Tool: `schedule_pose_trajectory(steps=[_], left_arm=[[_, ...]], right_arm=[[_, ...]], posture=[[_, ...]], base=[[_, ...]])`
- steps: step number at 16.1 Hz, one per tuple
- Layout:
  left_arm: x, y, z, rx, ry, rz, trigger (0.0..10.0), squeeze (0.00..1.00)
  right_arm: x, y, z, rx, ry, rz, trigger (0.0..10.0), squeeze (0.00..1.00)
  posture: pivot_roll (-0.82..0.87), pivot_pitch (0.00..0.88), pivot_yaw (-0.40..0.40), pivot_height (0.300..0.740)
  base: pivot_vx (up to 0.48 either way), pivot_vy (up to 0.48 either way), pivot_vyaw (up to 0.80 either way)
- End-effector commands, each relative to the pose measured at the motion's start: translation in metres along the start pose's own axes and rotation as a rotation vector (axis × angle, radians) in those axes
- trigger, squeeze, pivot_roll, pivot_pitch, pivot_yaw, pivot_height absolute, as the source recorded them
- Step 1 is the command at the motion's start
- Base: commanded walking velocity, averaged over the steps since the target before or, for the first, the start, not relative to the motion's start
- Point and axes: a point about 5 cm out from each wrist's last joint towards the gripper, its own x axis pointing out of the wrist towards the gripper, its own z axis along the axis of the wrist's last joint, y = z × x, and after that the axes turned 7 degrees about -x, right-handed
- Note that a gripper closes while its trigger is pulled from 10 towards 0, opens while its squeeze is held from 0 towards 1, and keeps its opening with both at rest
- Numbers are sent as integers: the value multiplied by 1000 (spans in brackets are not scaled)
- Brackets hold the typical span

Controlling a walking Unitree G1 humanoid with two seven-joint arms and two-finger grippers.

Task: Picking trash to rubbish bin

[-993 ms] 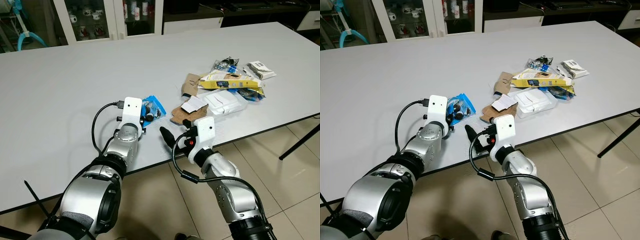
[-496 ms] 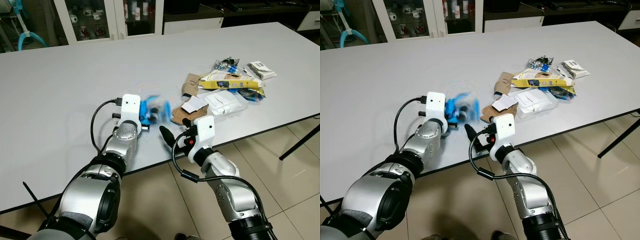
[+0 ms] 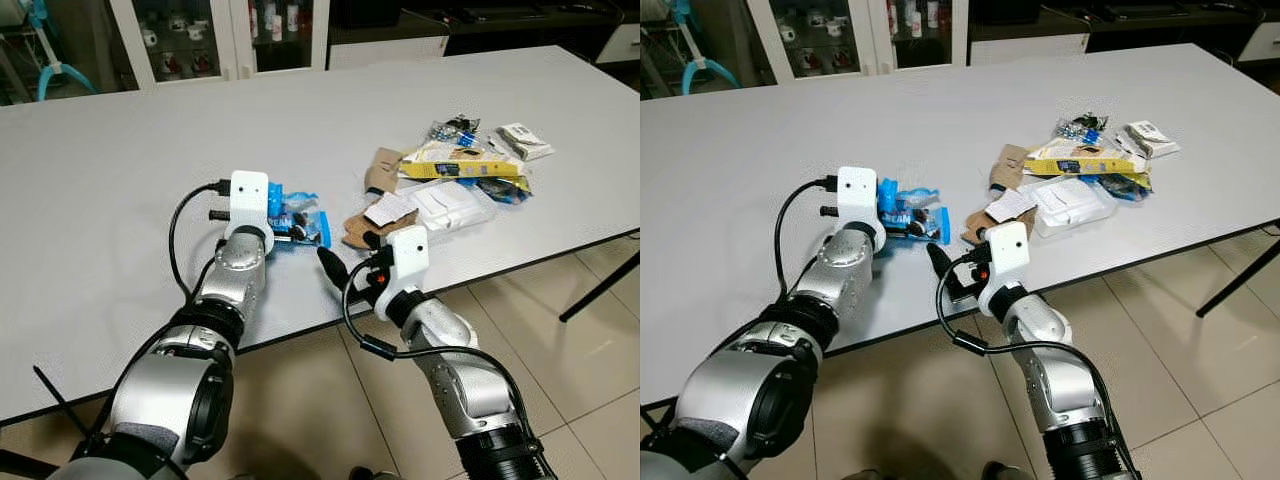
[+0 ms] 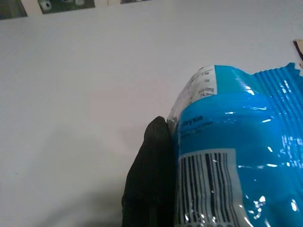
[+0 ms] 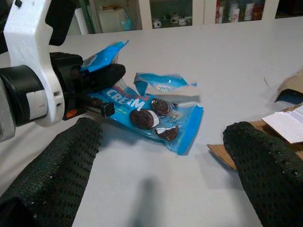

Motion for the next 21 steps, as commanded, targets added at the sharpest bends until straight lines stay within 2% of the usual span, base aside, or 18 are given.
schedule_pose_trajectory(steps=[1,2,3,7,8,9,14,17,19,21], left_arm=[[0,1,5,-33,-36,2,0,0],[0,1,7,-43,-48,1,0,0],[0,1,17,-68,-117,-5,0,0],[-4,2,34,-53,-260,-23,0,0],[-6,3,35,-34,-278,-27,4314,0],[-12,5,34,-3,-322,-28,10000,0],[-29,15,16,5,-334,-20,10000,0],[-38,21,2,125,-301,-18,10000,0],[-41,26,0,148,-305,-2,10000,0],[-47,33,-2,126,-300,24,10000,0]], right_arm=[[0,-4,1,8,-12,-6,10000,0],[0,-4,1,7,-12,-6,10000,0],[0,-4,1,7,-13,-9,10000,0],[0,-9,5,-12,-32,-44,10000,0],[0,-10,6,-12,-33,-58,10000,0],[0,-15,7,-22,-37,-95,10000,0],[2,-32,15,-52,-62,-236,10000,0],[0,-45,18,-48,-80,-339,10000,0],[-2,-46,17,-57,-77,-355,10000,0],[-4,-48,15,-78,-75,-381,10000,0]], posture=[[-41,51,-33,740],[-41,50,-33,740],[-42,48,-32,740],[-42,46,-31,740],[-41,46,-31,740],[-40,45,-31,740],[-30,44,-32,740],[-29,54,-32,740],[-27,54,-33,740],[-28,42,-31,740]], base=[[0,0,0],[0,0,0],[0,0,0],[0,0,0],[0,0,0],[0,0,0],[0,0,0],[0,0,0],[0,0,0],[0,0,0]])
